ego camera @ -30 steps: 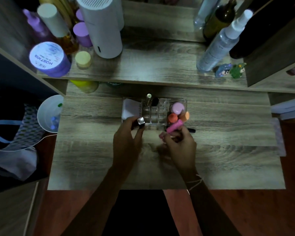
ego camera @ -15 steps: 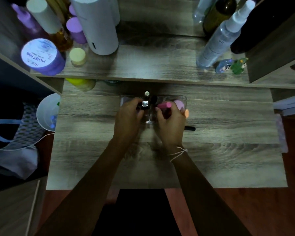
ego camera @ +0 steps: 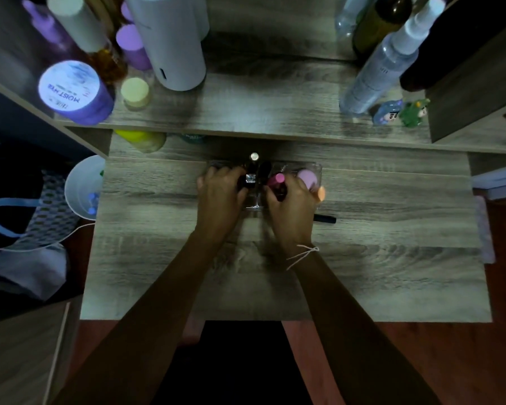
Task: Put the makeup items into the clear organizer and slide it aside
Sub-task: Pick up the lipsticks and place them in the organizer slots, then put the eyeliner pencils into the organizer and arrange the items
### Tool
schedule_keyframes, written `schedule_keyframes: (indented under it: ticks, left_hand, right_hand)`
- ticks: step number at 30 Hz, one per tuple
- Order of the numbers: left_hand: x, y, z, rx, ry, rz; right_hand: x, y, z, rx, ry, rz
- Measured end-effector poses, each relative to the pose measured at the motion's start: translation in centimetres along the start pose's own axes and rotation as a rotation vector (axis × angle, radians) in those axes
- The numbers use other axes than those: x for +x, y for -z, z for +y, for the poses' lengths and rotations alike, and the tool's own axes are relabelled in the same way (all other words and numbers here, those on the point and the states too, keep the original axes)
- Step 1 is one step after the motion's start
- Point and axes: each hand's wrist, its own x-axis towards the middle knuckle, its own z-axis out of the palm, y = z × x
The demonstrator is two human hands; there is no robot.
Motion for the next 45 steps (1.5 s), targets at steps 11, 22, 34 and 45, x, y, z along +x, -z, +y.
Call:
schedule_keyframes:
  ticks: [11,22,34,45]
  left_hand:
    - [-0.1,0.3,-0.1,0.101,-0.045,-0.076]
    - [-0.8,0.9,-0.4,0.087,-0.041,-0.057]
    - [-8.1,-0.2,-0.6,0.023,-0.232,0.072]
    - [-13.1,-6.3,-2.8,0.224,-0.405,-0.314]
  right_hand:
    - [0.1,0.0,-0.1,-0.080,-0.023,-0.086]
    - [-0.9,-0.1,0.2,0.015,-0.022,-0.011]
    - [-6.5,4.2,5.9,-0.043,-0.011,0.210]
    - [-4.4,3.6,10.2,-0.304,0.018,0.019]
